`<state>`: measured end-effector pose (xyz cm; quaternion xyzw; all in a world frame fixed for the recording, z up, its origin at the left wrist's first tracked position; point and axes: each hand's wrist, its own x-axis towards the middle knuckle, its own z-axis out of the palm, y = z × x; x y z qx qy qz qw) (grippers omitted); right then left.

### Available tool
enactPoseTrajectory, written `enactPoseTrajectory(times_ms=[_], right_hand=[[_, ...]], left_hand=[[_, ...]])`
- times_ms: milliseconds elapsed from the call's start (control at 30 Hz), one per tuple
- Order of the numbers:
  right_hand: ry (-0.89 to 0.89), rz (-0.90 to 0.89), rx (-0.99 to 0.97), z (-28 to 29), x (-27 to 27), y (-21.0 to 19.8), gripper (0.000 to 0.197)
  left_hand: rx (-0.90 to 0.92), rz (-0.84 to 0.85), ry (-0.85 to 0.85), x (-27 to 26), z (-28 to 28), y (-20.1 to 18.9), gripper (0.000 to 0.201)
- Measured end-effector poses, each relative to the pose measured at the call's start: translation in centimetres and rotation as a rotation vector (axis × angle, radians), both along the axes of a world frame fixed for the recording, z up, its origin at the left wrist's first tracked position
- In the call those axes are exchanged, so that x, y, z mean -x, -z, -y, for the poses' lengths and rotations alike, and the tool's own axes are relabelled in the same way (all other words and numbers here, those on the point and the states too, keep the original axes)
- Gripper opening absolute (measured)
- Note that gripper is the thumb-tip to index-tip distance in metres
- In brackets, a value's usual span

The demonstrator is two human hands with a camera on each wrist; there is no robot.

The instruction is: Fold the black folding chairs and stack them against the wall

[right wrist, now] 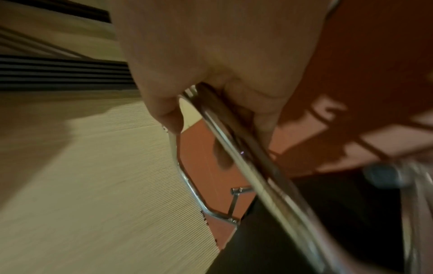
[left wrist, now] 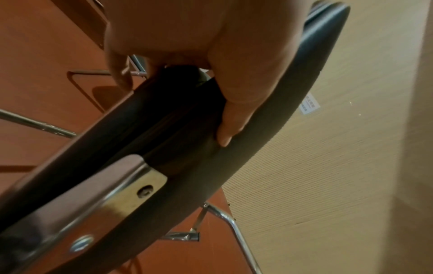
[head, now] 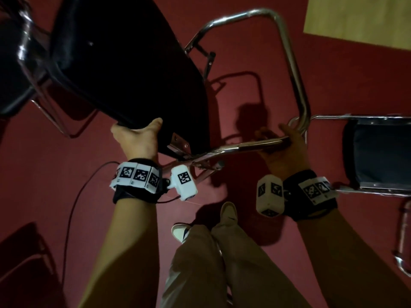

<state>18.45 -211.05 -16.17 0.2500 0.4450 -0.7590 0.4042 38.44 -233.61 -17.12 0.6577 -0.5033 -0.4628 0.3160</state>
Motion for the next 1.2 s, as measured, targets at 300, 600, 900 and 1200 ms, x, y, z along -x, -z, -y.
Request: enactPoseTrajectory(times_ms=[300,600,900,1200], right_hand=[[0.093,-0.049,-0.059,-1.2,2.9,-0.6,0.049],[0.007,-0.075,-0.294,-0.5,3.9,0.6,0.017],[-0.017,-0.166,-0.155,1.2,1.8,-3.8,0.014],[-0.238,-0.3,-0.122,3.2,-0.1,-7.3,0.025]], left_hand=[[-0.017,0.03,0.061,0.4,2.2,0.8,0.089],[-0.11,0.109,0.08,-1.5,2.6,1.3,0.106],[-0.048,0.281,0.149,0.2,0.6,-1.7,0.114],[-0.037,0.494,0.207,1.8,-1.7,-5.5,0.11]])
